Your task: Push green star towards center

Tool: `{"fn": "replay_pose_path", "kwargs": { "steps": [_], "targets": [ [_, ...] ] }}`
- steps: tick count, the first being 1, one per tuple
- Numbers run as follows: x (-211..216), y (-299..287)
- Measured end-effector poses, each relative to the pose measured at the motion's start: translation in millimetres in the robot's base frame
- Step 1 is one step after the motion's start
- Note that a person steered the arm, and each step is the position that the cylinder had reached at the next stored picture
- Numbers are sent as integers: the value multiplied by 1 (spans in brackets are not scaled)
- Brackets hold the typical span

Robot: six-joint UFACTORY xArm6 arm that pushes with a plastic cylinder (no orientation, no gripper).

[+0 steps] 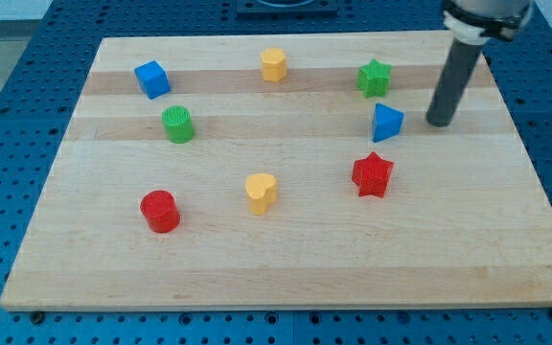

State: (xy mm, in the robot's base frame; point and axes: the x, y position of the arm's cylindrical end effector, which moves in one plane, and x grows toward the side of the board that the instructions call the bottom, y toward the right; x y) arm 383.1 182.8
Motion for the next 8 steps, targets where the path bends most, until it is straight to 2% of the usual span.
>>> {"fn": "replay_pose_path", "kwargs": {
  "steps": [2,3,4,6,8],
  "targets": [
    [0,-73],
    [0,-80],
    [14,-59],
    [37,-57],
    [21,-108]
  ]
}}
